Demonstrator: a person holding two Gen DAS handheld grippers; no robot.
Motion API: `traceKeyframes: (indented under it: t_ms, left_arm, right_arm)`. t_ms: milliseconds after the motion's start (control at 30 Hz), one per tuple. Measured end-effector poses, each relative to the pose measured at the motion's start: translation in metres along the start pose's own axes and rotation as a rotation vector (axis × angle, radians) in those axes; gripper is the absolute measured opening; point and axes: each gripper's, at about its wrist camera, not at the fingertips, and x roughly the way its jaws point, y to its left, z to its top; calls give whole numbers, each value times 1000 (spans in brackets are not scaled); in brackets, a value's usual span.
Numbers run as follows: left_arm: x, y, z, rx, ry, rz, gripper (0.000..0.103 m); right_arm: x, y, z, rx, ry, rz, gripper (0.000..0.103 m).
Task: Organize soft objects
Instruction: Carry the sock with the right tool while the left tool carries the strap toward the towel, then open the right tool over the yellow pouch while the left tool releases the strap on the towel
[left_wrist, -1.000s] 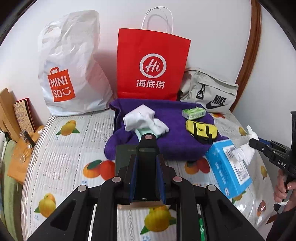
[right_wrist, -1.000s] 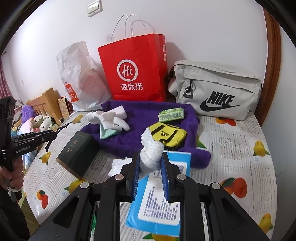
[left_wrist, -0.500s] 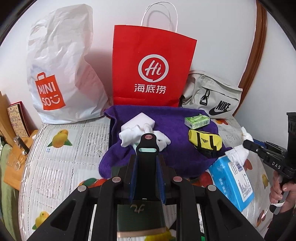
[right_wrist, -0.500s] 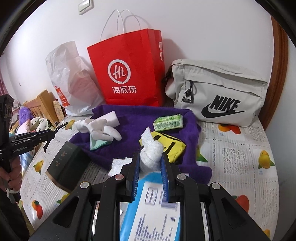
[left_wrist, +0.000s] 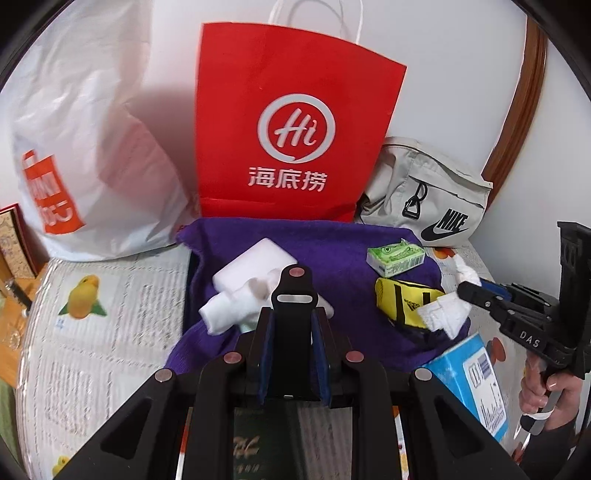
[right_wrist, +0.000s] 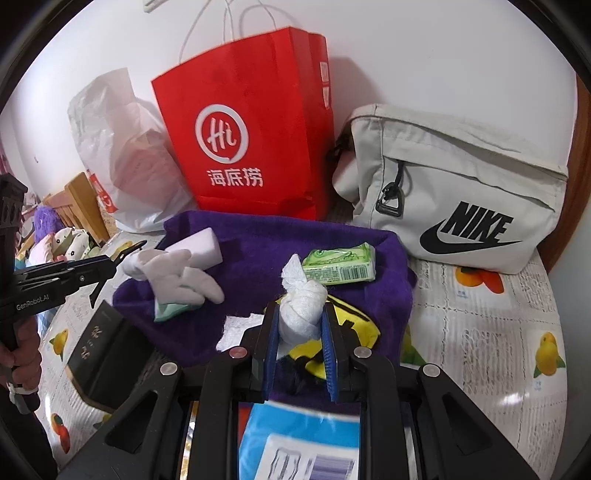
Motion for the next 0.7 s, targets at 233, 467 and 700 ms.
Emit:
traceKeyframes:
  t_ms: [233, 467, 700]
  left_arm:
    - [31, 2, 19, -29, 20, -27, 20]
    - [65, 5, 21, -39, 88, -2, 20]
    - [79, 11, 19, -61, 140, 8, 21]
  right_arm:
    - [26, -8, 7, 3, 45, 9, 22]
    - [50, -13, 9, 1, 106, 7, 23]
    - [64, -16, 10, -10, 146, -3, 25]
